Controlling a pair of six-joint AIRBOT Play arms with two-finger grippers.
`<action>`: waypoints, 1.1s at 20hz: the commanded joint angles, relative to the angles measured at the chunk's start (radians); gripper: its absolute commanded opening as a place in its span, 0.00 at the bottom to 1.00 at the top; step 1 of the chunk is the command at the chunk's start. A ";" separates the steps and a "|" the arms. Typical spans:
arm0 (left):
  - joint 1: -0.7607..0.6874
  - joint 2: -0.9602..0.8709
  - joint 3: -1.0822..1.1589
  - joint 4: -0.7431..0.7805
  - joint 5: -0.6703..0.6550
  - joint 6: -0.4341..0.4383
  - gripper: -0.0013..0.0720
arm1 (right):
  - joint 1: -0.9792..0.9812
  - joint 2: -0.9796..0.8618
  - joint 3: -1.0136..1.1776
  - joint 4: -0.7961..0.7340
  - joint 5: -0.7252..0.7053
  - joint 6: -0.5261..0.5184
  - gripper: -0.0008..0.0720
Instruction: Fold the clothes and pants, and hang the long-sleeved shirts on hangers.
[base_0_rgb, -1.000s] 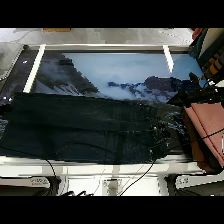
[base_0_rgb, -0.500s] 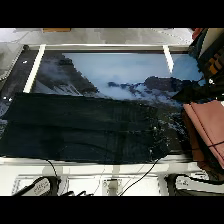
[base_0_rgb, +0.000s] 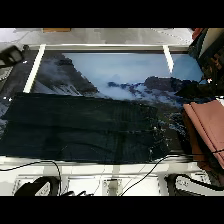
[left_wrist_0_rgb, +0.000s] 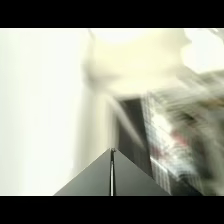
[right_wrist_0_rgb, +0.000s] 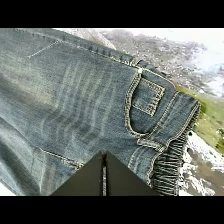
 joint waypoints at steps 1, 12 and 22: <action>-0.097 0.011 0.001 0.191 -0.277 0.001 0.04 | 0.000 0.003 0.000 0.001 -0.011 -0.001 0.03; -0.188 0.012 0.002 0.061 -0.462 0.055 0.03 | -0.001 0.003 0.000 0.000 -0.115 -0.002 0.03; -0.174 0.007 0.002 0.090 -0.454 0.066 0.04 | -0.001 0.003 0.000 0.000 -0.115 -0.002 0.03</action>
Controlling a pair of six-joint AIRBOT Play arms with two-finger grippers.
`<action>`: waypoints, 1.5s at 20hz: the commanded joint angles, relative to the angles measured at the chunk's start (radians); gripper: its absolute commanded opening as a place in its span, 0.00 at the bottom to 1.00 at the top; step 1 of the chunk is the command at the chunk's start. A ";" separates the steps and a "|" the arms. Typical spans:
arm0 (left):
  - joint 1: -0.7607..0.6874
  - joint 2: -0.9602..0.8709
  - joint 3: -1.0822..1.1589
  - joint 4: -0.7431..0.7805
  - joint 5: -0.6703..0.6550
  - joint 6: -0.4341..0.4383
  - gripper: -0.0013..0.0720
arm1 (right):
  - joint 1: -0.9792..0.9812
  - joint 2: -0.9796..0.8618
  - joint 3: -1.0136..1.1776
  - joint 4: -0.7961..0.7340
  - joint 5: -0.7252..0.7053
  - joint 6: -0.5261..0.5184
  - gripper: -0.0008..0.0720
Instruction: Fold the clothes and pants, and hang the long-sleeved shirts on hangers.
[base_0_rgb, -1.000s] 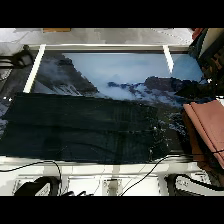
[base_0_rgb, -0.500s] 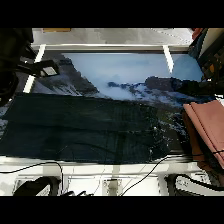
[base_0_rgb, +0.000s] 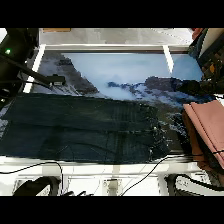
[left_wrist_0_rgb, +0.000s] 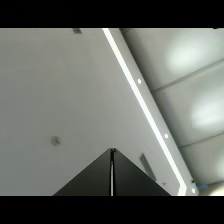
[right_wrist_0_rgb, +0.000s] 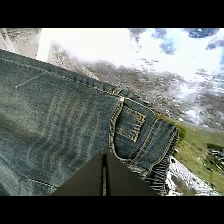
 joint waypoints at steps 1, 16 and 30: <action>0.035 -0.007 0.000 -0.006 0.008 -0.112 0.04 | 0.000 0.000 0.000 0.000 -0.002 0.000 0.03; 0.380 -0.095 -0.002 0.803 -0.729 -2.850 0.04 | 0.000 0.000 0.000 0.000 -0.002 0.000 0.03; 1.209 -0.225 -0.233 1.152 -0.914 -3.208 0.74 | -0.003 0.000 0.000 0.000 -0.002 0.000 0.03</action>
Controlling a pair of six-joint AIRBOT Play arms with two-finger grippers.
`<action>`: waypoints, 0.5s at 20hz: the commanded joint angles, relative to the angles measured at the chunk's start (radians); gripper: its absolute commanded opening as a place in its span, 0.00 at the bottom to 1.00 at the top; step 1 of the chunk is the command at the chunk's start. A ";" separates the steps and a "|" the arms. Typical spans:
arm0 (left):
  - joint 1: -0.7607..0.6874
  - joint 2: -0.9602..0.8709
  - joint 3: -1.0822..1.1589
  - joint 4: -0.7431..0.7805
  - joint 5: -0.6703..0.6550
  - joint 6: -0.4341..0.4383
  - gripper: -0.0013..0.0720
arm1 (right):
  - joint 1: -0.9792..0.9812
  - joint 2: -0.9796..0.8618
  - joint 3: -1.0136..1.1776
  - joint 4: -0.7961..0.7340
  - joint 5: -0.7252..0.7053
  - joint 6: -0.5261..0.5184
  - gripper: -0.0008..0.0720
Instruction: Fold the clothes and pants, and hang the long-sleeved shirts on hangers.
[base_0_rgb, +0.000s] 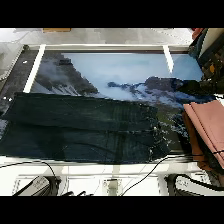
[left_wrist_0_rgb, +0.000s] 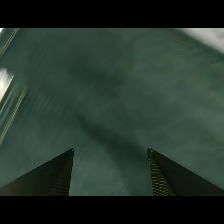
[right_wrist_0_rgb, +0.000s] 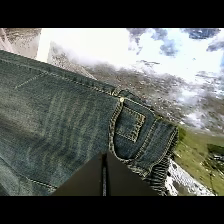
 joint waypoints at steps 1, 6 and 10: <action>0.138 -0.044 -0.148 0.072 0.030 -0.048 0.74 | -0.003 0.000 0.000 0.000 0.000 0.000 0.03; 0.193 -0.130 -0.227 0.242 0.040 -0.049 0.74 | -0.003 0.000 0.000 0.000 0.000 0.000 0.03; 0.243 -0.132 -0.227 0.321 0.068 -0.096 0.74 | -0.003 0.000 0.000 0.000 0.000 0.000 0.03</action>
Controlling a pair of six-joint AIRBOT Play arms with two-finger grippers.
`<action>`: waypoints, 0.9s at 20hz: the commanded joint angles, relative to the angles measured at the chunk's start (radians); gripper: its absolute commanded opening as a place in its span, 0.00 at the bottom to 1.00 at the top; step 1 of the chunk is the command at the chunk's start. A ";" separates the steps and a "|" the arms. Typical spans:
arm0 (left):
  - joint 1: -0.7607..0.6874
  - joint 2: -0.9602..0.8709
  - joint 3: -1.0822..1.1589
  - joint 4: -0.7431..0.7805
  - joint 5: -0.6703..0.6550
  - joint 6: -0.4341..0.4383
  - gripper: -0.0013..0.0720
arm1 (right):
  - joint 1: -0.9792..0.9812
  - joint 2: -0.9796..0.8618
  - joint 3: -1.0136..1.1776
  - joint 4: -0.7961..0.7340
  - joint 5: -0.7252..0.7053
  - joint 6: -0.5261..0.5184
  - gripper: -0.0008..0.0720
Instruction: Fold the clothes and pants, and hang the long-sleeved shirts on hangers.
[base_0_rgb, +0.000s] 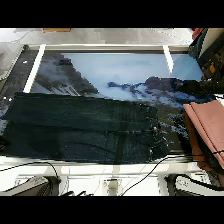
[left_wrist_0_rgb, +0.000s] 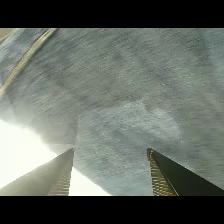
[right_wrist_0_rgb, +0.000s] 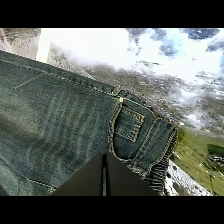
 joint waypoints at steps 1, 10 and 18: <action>0.058 -0.011 -0.012 0.139 0.028 -0.053 0.74 | 0.000 0.000 0.000 0.000 0.000 0.000 0.03; 0.132 -0.065 -0.014 -0.031 0.184 -0.043 0.90 | 0.000 0.000 0.000 0.000 0.000 0.000 0.03; 0.132 -0.200 -0.014 -0.323 0.253 0.096 0.65 | 0.000 0.000 0.000 0.000 0.000 0.000 0.03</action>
